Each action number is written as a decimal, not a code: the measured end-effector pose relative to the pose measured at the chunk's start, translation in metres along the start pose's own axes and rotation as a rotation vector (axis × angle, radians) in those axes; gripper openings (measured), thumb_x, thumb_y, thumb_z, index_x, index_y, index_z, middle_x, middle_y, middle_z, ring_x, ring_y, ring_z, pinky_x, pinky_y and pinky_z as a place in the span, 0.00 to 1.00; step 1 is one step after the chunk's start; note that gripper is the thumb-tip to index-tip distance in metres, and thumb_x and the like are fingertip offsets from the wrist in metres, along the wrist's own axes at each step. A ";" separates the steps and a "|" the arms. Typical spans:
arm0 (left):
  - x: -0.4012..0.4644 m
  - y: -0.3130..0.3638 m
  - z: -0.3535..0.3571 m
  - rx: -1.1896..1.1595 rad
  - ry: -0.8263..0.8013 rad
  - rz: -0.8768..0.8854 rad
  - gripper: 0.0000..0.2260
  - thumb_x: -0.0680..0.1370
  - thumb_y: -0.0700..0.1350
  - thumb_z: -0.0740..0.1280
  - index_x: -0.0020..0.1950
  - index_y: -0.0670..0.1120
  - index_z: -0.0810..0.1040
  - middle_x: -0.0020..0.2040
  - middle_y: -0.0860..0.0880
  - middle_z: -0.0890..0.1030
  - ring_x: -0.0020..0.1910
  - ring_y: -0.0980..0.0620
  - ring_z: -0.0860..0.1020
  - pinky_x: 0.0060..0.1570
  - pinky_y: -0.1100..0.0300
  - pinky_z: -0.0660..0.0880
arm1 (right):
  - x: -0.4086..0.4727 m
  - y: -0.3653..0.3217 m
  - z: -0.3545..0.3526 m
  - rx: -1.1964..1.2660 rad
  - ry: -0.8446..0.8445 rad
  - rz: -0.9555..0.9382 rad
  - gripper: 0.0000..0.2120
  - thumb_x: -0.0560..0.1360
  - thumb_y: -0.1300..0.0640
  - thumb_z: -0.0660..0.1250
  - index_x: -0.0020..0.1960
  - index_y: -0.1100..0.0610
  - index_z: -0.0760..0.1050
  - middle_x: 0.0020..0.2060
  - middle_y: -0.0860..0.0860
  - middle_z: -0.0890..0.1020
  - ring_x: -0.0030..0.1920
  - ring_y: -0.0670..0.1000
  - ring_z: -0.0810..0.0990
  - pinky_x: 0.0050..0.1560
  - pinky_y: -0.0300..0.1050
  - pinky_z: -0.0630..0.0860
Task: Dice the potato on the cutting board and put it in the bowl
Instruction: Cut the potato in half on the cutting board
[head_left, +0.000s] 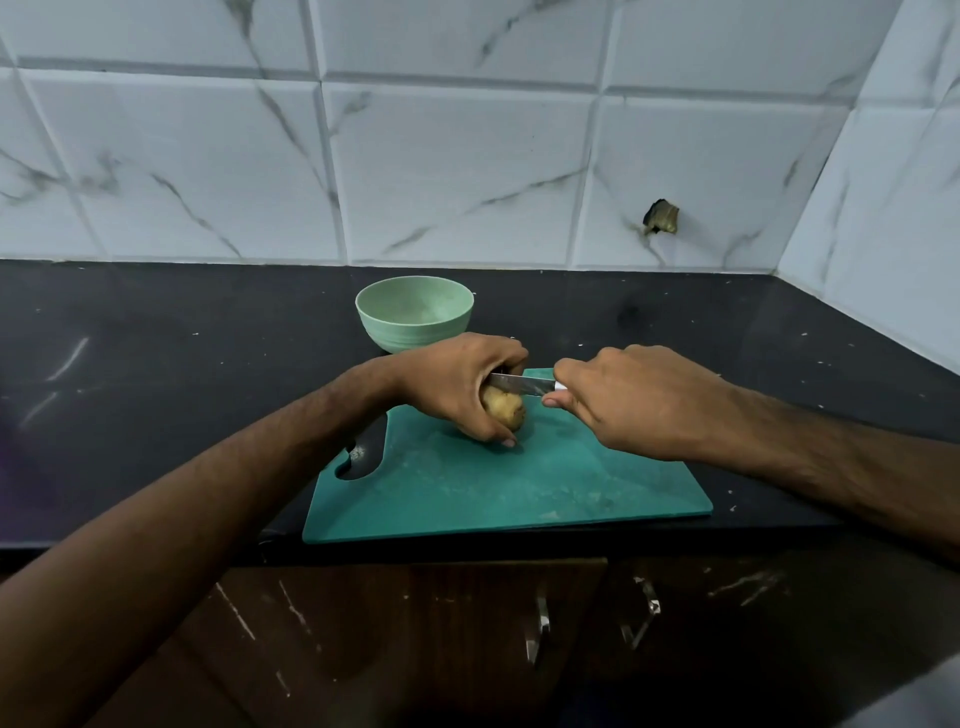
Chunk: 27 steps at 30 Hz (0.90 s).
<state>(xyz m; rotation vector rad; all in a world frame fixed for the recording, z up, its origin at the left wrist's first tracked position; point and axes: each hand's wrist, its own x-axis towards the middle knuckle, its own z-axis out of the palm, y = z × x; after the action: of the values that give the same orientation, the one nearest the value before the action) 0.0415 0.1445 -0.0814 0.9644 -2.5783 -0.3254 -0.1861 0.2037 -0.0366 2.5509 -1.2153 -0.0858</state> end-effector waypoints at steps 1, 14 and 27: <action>0.000 -0.001 0.000 0.002 0.001 0.005 0.27 0.63 0.51 0.84 0.40 0.47 0.65 0.36 0.56 0.66 0.34 0.57 0.66 0.32 0.65 0.61 | -0.001 -0.001 0.000 0.000 0.000 0.002 0.19 0.85 0.39 0.46 0.49 0.51 0.65 0.33 0.47 0.72 0.30 0.48 0.71 0.29 0.45 0.64; -0.011 -0.003 0.015 -0.075 0.115 0.016 0.23 0.61 0.57 0.77 0.43 0.46 0.70 0.41 0.51 0.73 0.37 0.55 0.70 0.35 0.63 0.66 | -0.004 -0.013 0.005 0.070 -0.048 0.019 0.18 0.85 0.39 0.48 0.47 0.51 0.66 0.34 0.47 0.70 0.32 0.51 0.72 0.35 0.50 0.70; -0.004 -0.005 0.008 -0.298 -0.011 -0.114 0.22 0.61 0.54 0.78 0.43 0.44 0.72 0.41 0.44 0.76 0.36 0.56 0.72 0.35 0.58 0.69 | -0.002 -0.012 0.013 -0.052 0.037 0.084 0.18 0.85 0.39 0.45 0.49 0.51 0.62 0.31 0.47 0.65 0.28 0.48 0.64 0.35 0.49 0.68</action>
<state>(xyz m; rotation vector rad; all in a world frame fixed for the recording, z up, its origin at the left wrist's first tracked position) 0.0440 0.1441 -0.0916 0.9997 -2.3977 -0.7238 -0.1811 0.2093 -0.0524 2.4435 -1.2874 -0.0507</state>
